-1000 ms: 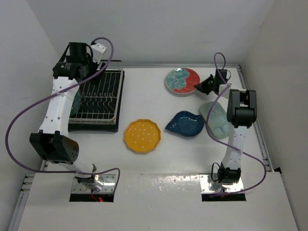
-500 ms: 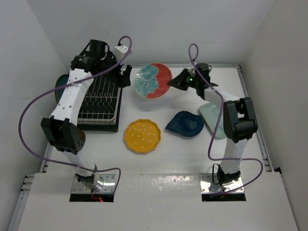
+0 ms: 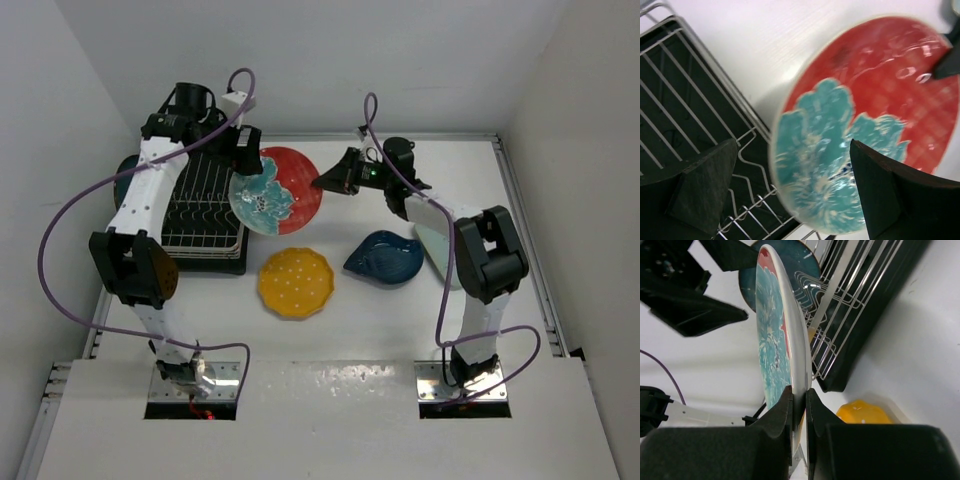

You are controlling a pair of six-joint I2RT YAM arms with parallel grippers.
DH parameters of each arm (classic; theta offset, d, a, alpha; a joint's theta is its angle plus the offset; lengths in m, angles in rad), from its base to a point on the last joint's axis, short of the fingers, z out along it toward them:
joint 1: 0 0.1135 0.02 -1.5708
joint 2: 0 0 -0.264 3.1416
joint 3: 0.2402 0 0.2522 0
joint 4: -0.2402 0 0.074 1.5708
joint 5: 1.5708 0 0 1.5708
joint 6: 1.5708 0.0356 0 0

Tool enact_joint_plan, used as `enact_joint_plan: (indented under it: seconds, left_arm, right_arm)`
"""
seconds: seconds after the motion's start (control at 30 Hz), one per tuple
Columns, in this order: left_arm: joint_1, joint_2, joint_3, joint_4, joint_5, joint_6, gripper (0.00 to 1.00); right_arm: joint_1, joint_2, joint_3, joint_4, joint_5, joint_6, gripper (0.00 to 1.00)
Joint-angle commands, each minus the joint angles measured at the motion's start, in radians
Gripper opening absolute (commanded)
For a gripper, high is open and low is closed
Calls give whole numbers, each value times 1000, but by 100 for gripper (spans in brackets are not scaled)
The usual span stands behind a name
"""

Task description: Load the plates into the dish rack

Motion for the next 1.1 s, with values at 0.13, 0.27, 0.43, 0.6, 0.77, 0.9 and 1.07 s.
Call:
enact_joint_plan:
  seconds: [0.13,0.27,0.43,0.6,0.77,0.9,1.07]
  left_arm:
    - [38,-57,-10,32,64,25,99]
    - [56,-85,-70,20,144,50,99]
    - [76,-31,-132,-48,369,85,79]
    - [99,-11,-119,-99,519,128,14]
    - [142,-54,-69,-90,491,67,0]
    - [188,-112,-3,-65,346,-15,0]
    - [211,-196,123,-8,-129,-70,0]
  right_arm:
    - [-11,-141,31,209,-70,27,0]
    - [-7,-146,32,230,-70,36,0]
    - [-12,-133,46,279,-73,67,0]
    - [-1,-120,47,301,-73,88,0]
    - [8,-121,32,278,-39,82,3]
    - [11,-135,26,198,-4,27,76]
    - [11,-198,11,-24,104,-137,100]
